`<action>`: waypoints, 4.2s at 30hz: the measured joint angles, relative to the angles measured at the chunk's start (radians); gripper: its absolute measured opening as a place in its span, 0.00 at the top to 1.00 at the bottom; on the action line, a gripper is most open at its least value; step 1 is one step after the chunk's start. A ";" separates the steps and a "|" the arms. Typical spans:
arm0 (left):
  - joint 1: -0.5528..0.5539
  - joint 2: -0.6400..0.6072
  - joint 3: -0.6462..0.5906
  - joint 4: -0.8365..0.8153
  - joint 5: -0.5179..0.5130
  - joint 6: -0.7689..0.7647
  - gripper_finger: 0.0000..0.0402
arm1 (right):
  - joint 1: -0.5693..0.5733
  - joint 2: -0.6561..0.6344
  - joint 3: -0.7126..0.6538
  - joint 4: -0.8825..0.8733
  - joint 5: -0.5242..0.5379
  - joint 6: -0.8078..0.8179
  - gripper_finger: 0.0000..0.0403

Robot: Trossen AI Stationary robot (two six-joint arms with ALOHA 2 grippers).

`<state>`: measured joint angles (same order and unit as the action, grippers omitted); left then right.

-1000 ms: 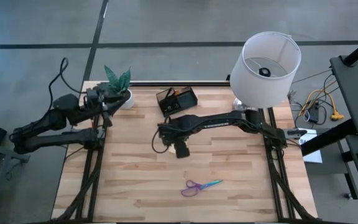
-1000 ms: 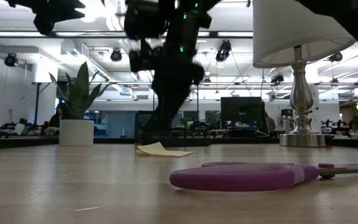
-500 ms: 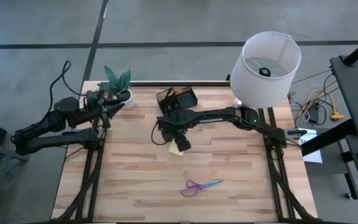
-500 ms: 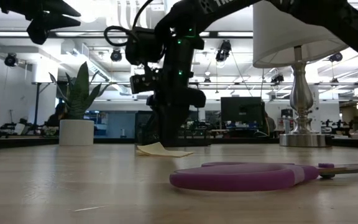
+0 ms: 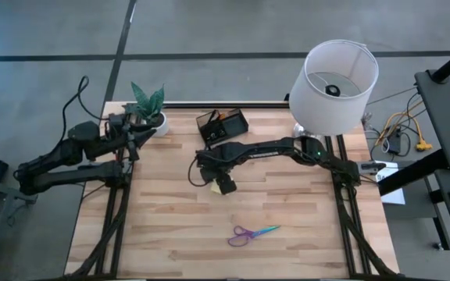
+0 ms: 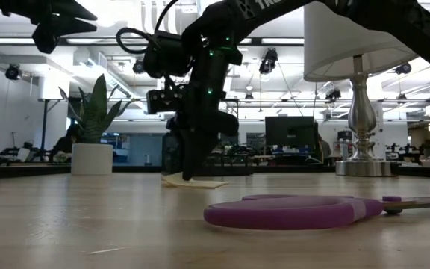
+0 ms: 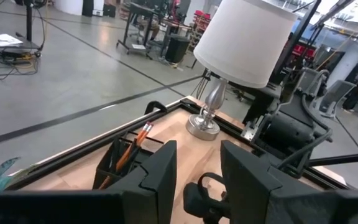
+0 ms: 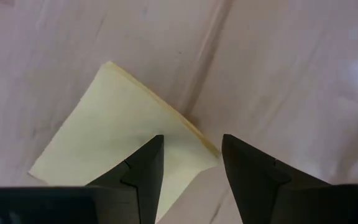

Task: Pick and place office supplies into organizer
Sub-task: Put the yellow sticky note into the black desk organizer, then put the purple scissors into the black desk organizer

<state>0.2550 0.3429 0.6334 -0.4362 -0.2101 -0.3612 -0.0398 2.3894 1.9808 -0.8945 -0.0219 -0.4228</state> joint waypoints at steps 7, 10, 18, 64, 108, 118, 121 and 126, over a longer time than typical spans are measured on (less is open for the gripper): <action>0.000 -0.009 0.000 0.000 0.000 0.001 0.74 | -0.004 0.000 -0.005 -0.021 -0.006 0.004 0.63; 0.000 -0.012 0.000 0.000 0.000 0.001 0.74 | -0.004 -0.001 -0.013 -0.026 -0.009 0.004 0.66; 0.000 -0.011 0.000 0.000 0.000 0.004 0.74 | -0.004 -0.003 -0.018 -0.082 -0.013 0.054 0.79; 0.000 -0.019 0.000 -0.001 -0.041 0.142 0.74 | -0.268 -0.136 0.171 -0.495 0.625 1.612 0.98; 0.000 -0.062 0.000 0.000 -0.083 0.137 0.74 | -0.213 -0.135 0.075 -0.227 0.518 1.359 0.64; 0.000 -0.064 0.000 0.000 -0.082 0.140 0.74 | 0.049 -0.168 0.177 -0.470 0.453 0.907 0.65; 0.000 -0.064 0.000 0.000 -0.080 0.140 0.74 | 0.152 -0.184 0.190 -0.578 0.375 0.845 0.65; 0.000 -0.062 0.000 0.000 -0.080 0.141 0.74 | 0.310 -0.181 0.177 -0.551 0.203 0.825 0.65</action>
<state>0.2550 0.2808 0.6331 -0.4365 -0.2905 -0.2202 0.2699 2.2084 2.1581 -1.4459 0.1810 0.4023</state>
